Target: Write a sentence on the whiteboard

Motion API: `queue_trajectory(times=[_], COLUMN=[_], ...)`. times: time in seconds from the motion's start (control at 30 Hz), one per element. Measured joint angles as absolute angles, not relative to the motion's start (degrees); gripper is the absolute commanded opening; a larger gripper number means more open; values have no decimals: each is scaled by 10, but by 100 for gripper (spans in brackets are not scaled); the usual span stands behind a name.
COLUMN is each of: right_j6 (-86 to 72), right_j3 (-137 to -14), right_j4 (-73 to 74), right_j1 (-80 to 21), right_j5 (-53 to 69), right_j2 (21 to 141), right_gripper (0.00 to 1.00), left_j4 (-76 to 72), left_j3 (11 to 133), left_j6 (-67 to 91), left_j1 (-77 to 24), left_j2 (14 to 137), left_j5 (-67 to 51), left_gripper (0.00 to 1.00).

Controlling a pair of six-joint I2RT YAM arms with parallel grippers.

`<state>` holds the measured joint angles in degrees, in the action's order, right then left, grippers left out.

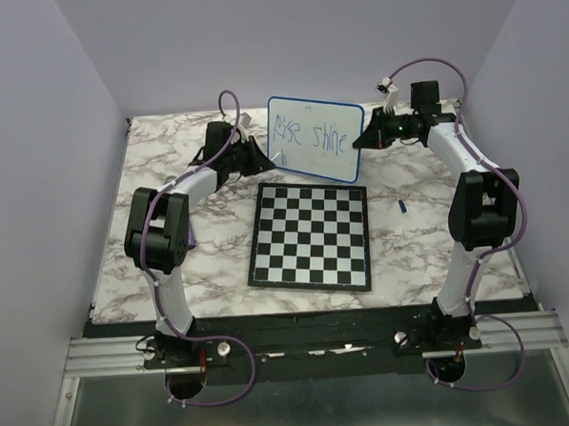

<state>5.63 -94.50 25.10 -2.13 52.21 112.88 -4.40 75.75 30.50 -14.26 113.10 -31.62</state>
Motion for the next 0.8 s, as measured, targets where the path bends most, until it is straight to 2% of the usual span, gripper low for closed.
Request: queue_trajectory(times=[0.8], right_j6=[56], right_j3=[-945], right_j4=[251], right_j1=[-21], right_j5=[522], right_j2=[1129], right_gripper=[0], left_j4=[-160], left_j3=[626], left_j6=[328], left_j1=[-142], left_j2=[1046], left_j5=[-323], left_gripper=[0])
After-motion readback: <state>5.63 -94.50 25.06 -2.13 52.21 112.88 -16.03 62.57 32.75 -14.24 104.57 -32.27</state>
